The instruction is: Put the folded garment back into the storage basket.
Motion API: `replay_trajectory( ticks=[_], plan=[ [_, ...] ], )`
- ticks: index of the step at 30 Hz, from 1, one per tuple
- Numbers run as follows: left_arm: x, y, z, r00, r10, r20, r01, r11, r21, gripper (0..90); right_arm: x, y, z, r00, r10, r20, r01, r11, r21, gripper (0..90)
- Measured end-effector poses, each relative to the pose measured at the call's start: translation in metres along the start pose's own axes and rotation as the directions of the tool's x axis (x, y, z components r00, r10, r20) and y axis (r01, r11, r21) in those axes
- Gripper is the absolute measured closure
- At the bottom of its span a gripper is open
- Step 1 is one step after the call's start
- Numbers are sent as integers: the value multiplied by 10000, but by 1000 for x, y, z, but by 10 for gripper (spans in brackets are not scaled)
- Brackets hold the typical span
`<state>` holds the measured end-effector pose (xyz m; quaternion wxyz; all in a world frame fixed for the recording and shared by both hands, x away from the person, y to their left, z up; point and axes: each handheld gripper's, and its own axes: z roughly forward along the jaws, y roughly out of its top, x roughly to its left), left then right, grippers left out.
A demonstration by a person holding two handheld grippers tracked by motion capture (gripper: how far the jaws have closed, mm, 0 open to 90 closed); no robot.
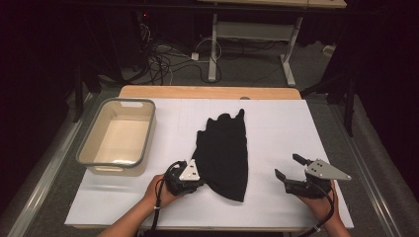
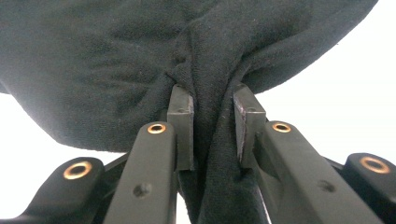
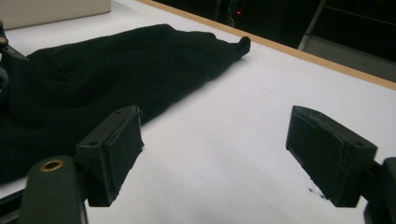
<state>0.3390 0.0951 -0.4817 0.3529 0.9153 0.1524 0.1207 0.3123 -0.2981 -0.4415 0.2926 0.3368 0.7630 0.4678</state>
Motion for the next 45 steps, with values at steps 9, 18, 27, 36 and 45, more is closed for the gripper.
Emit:
replay_trajectory(
  ticks=[9,18,27,36,45],
  plan=[
    [0,0,0,10000,-11,2,11,10000,-9,720,0,8,2,9998,90,-165,-91,9999,-82,206],
    [0,0,0,10000,-18,-1,18,10000,-12,719,-4,30,22,9994,-244,-261,239,9995,-209,203],
    [-1,-1,0,10000,36,-80,-36,10000,-31,718,-7,42,80,9982,36,-601,5,9977,676,204],
    [-1,-1,0,9999,44,-119,-44,10000,-50,716,-8,54,137,9955,600,-740,-468,9846,1683,194],
    [-1,-1,0,9999,21,-117,-21,10000,-61,715,-8,61,174,9936,858,-733,-668,9708,2306,193]
  ],
)
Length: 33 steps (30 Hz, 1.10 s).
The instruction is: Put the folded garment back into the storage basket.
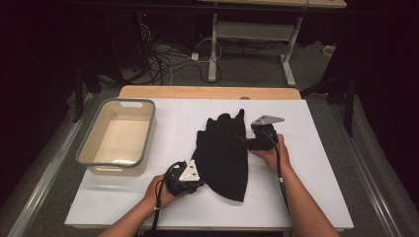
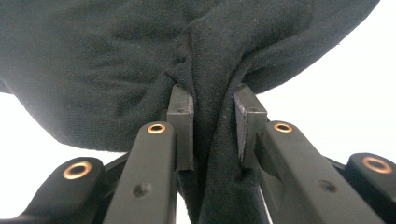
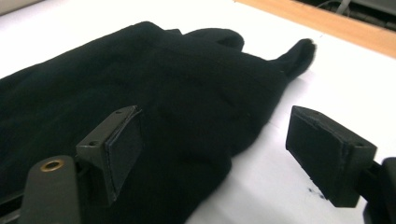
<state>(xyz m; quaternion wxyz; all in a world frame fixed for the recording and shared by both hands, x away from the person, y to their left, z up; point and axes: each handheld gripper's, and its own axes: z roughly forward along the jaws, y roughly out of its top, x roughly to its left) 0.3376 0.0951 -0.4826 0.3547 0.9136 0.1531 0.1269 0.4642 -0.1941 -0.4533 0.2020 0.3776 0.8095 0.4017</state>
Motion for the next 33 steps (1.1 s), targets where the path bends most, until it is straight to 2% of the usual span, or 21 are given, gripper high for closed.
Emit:
replay_trajectory(
  ticks=[1,2,5,8,9,11,12,13,15,17,18,20,21,25,26,27,28,31,33],
  plan=[
    [0,0,0,10000,-4,10,4,10000,0,715,1,2,9,10000,8,27,-9,9997,244,192],
    [0,0,0,10000,-4,10,4,10000,0,715,1,2,9,10000,8,27,-9,9997,244,192],
    [0,0,0,10000,1,0,-1,10000,1,715,2,3,21,9999,82,113,-90,9976,686,193],
    [0,0,0,10000,5,8,-5,10000,2,715,2,5,32,9992,376,108,-386,9928,1136,198],
    [0,0,0,10000,22,10,-22,10000,17,715,2,5,32,9992,376,108,-386,9928,1136,198],
    [0,0,0,10000,4,17,-4,10000,1,715,2,6,36,9992,381,100,-392,9881,1489,223],
    [0,0,0,10000,5,16,-5,10000,1,715,1,6,38,9992,397,-4,-391,9866,1583,234],
    [0,0,0,10000,6,23,-6,10000,3,714,-1,6,40,9974,701,-137,-665,9813,1807,236],
    [0,0,0,10000,1,25,-1,10000,4,714,-1,7,40,9961,868,-178,-818,9780,1920,235],
    [1,0,0,10000,15,38,-15,10000,21,714,1,7,40,9962,854,-175,-804,9775,1950,234],
    [1,0,0,10000,13,50,-13,10000,23,714,7,8,41,9947,825,-618,-686,9771,2012,234],
    [1,0,0,10000,10,52,-10,10000,20,714,12,9,41,9947,678,-777,-507,9777,2039,249],
    [1,0,0,10000,12,46,-12,10000,23,714,17,10,41,9931,412,-1095,-190,9803,1965,356],
    [1,0,0,10000,10,38,-10,10000,26,714,17,8,41,9912,517,-1220,-289,9829,1817,402],
    [1,0,0,10000,19,30,-19,10000,28,714,17,8,41,9916,501,-1190,-281,9832,1802,443],
    [1,0,0,10000,16,32,-16,10000,27,714,17,8,40,9916,451,-1210,-232,9841,1762,542],
    [0,0,0,10000,-1,24,1,10000,10,714,17,8,40,9916,451,-1210,-232,9841,1762,542],
    [0,0,0,10000,7,13,-7,10000,13,714,19,8,40,9848,134,-1733,165,9853,1699,694],
    [0,0,0,10000,30,-8,-30,10000,18,714,19,8,40,9840,67,-1780,231,9860,1648,706]
  ],
)
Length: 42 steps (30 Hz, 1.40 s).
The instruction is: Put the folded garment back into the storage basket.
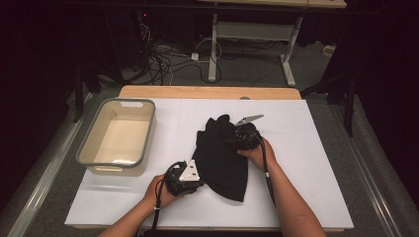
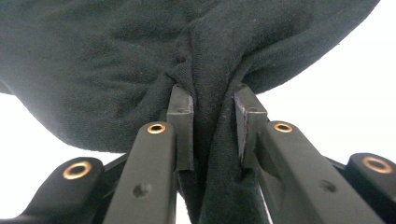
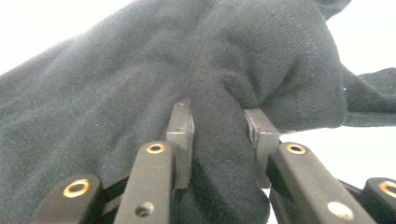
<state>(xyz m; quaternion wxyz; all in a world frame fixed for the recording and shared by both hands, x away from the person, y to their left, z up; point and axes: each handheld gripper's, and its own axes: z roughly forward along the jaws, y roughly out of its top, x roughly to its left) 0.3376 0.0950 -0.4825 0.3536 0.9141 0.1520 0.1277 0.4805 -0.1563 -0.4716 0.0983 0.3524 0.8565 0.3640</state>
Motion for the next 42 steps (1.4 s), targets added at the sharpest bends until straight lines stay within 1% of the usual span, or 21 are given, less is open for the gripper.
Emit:
replay_trajectory(
  ticks=[3,6,9,10,11,12,13,14,17,18,20,22,29,30,31,32,35,36,37,40,42],
  plan=[
    [-1,0,0,10000,36,-41,-36,10000,4,715,0,0,-1,10000,33,-36,-33,10000,31,716],
    [-2,0,0,9999,92,-130,-92,10000,4,716,3,1,-2,9994,-322,130,322,9995,-18,744],
    [-4,0,-1,9994,225,-255,-225,9997,5,717,5,2,-4,9990,-409,157,410,9991,-67,753],
    [-4,0,-1,9993,236,-283,-236,9997,-1,719,6,4,-9,9985,-524,167,530,9980,-342,757],
    [-4,0,-1,9993,242,-292,-242,9997,0,719,6,4,-9,9985,-524,167,530,9980,-342,757],
    [-4,1,-1,9993,235,-300,-235,9997,10,722,11,7,-15,9983,-540,227,554,9963,-663,759],
    [-5,1,-1,9990,239,-372,-240,9997,-6,722,11,7,-15,9983,-540,227,554,9963,-663,759],
    [-6,1,-2,9978,395,-525,-393,9992,44,723,12,8,-18,9980,-577,243,594,9952,-782,760],
    [-8,2,-4,9958,528,-749,-525,9986,59,725,17,12,-27,9955,-835,442,884,9882,-1251,760],
    [-8,2,-6,9942,574,-907,-575,9983,14,725,21,16,-35,9935,-993,563,1071,9814,-1593,761],
    [-7,3,-10,9929,555,-1050,-567,9984,-80,725,22,17,-38,9933,-984,598,1073,9794,-1710,761],
    [-5,3,-15,9910,469,-1250,-499,9985,-210,725,25,22,-47,9924,-1027,673,1146,9712,-2090,762],
    [-3,3,-21,9866,515,-1549,-572,9978,-323,725,34,32,-54,9873,-1361,813,1518,9596,-2369,761],
    [-3,3,-22,9860,517,-1587,-580,9977,-352,725,38,35,-55,9846,-1487,916,1670,9552,-2445,762],
    [-3,4,-23,9855,499,-1619,-571,9976,-398,725,38,35,-55,9846,-1487,916,1670,9552,-2445,762],
    [-2,4,-25,9841,520,-1699,-597,9974,-404,725,41,39,-56,9840,-1517,936,1711,9506,-2589,762],
    [-1,5,-30,9815,466,-1854,-581,9967,-569,725,43,43,-58,9826,-1582,976,1790,9467,-2679,762],
    [0,6,-34,9790,447,-1990,-585,9962,-639,725,46,48,-61,9808,-1659,1026,1884,9419,-2782,762],
    [0,6,-34,9790,447,-1990,-585,9962,-639,725,46,48,-61,9808,-1659,1026,1884,9419,-2782,762],
    [2,7,-41,9758,404,-2149,-589,9950,-807,725,51,57,-67,9774,-1769,1154,2038,9335,-2951,762],
    [3,8,-45,9717,430,-2324,-638,9946,-824,725,52,59,-68,9772,-1777,1164,2051,9316,-3000,762]
  ],
)
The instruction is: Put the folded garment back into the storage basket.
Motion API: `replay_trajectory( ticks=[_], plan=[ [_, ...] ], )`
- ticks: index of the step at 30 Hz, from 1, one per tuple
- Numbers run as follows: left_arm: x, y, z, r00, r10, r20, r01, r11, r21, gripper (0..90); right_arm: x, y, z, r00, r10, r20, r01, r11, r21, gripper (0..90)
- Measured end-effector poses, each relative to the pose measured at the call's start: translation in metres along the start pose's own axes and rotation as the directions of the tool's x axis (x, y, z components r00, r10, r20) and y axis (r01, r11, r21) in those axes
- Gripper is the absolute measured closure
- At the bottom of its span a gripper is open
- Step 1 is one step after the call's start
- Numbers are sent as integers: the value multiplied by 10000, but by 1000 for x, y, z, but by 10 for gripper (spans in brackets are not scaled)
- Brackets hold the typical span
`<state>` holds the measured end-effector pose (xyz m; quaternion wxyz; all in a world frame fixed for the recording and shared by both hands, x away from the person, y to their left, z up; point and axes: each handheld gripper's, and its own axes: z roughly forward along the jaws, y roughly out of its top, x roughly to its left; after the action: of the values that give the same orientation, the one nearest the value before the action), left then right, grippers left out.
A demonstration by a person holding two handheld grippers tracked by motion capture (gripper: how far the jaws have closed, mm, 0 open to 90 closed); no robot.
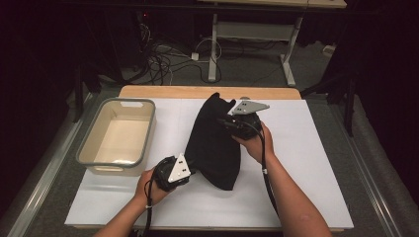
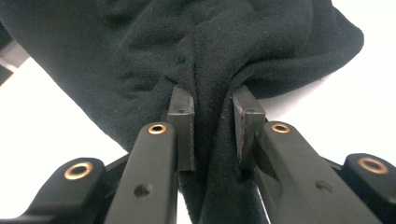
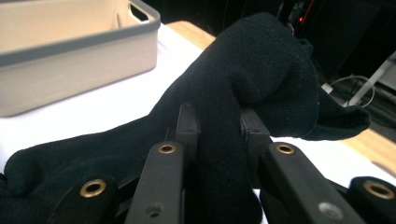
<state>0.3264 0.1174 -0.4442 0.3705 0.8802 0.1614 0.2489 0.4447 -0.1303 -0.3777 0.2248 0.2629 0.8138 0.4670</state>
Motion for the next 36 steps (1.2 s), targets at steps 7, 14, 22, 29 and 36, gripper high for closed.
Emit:
replay_trajectory(
  ticks=[7,14,22,29,36],
  plan=[
    [8,3,-10,9987,-42,-500,36,9999,-111,725,5,14,1,9998,-208,72,209,9995,-239,761],
    [17,2,-19,9952,-229,-954,211,9996,-200,724,10,31,4,9992,-388,122,394,9978,-532,762],
    [22,1,-26,9921,-302,-1220,278,9994,-215,724,14,44,9,9985,-528,107,534,9962,-685,761],
    [26,2,-34,9864,-390,-1594,346,9989,-304,725,16,53,13,9980,-618,97,623,9949,-790,762],
    [37,0,-51,9733,-640,-2205,528,9970,-563,724,20,70,20,9972,-741,38,741,9916,-1060,761]
  ],
)
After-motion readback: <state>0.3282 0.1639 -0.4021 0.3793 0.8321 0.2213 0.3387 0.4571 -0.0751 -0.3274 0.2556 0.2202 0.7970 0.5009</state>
